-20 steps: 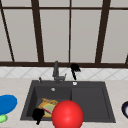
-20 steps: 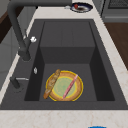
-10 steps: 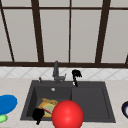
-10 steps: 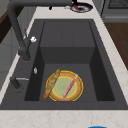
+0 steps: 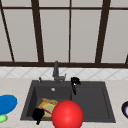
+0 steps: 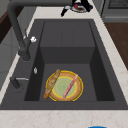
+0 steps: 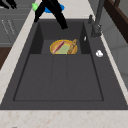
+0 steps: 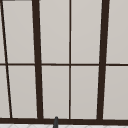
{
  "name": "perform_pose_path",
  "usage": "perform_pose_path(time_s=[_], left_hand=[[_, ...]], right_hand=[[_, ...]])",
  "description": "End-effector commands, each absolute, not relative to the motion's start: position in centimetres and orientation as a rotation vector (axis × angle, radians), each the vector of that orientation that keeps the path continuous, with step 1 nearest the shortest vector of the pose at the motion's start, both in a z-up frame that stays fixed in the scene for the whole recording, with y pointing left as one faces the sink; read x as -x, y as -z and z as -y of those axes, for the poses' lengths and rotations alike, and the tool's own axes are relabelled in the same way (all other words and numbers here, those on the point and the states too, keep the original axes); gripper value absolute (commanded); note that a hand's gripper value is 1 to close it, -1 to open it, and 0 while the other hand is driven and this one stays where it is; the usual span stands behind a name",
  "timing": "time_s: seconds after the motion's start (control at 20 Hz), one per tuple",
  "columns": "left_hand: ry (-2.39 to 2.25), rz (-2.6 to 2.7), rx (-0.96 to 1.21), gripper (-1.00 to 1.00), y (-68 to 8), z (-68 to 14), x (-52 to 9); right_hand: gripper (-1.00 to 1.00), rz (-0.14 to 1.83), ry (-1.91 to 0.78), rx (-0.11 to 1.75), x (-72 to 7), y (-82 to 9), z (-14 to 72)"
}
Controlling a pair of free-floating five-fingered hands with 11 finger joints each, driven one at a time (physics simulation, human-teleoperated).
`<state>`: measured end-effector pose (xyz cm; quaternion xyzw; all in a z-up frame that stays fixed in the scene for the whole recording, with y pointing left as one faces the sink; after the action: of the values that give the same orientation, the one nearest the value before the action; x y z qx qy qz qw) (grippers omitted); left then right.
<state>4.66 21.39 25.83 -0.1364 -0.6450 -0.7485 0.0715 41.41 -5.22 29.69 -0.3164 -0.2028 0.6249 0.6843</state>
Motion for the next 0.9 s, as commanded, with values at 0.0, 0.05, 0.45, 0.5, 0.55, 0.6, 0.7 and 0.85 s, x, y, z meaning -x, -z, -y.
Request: perform_pose_path(time_s=[0.0, 0.05, 0.45, 0.5, 0.55, 0.6, 0.7, 0.85], left_hand=[[2.25, 1.939, 0.41, 0.0, -25.8, -21.4, -4.7], [2.25, 1.939, 0.41, 0.0, -25.8, -21.4, -4.7], [2.25, 1.939, 0.41, 0.0, -25.8, -21.4, -4.7], [2.25, 1.939, 0.41, 0.0, -25.8, -21.4, -4.7], [2.25, 1.939, 0.41, 0.0, -25.8, -21.4, -4.7], [2.25, 1.939, 0.41, 0.0, -25.8, -21.4, -4.7], [2.25, 1.939, 0.41, 0.0, -25.8, -21.4, -4.7], [2.25, 1.939, 0.41, 0.0, -25.8, -21.4, -4.7]], right_hand=[[-1.0, 0.493, -1.401, 0.669, -39.9, -28.6, 3.7], [-1.0, 0.494, -1.395, 0.664, -39.5, -28.4, 3.6], [-1.0, 0.575, -1.347, 0.648, -37.2, -25.6, -1.0], [-1.0, 0.579, -1.347, 0.656, -37.2, -25.3, -1.6], [-1.0, 0.582, -1.347, 0.658, -37.4, -25.1, -2.2], [-1.0, 0.586, -1.346, 0.656, -37.3, -24.9, -2.7], [-1.0, 0.586, -1.35, 0.64, -37.7, -24.2, -3.8], [-1.0, 0.585, -1.356, 0.624, -38.6, -22.2, -5.5]])
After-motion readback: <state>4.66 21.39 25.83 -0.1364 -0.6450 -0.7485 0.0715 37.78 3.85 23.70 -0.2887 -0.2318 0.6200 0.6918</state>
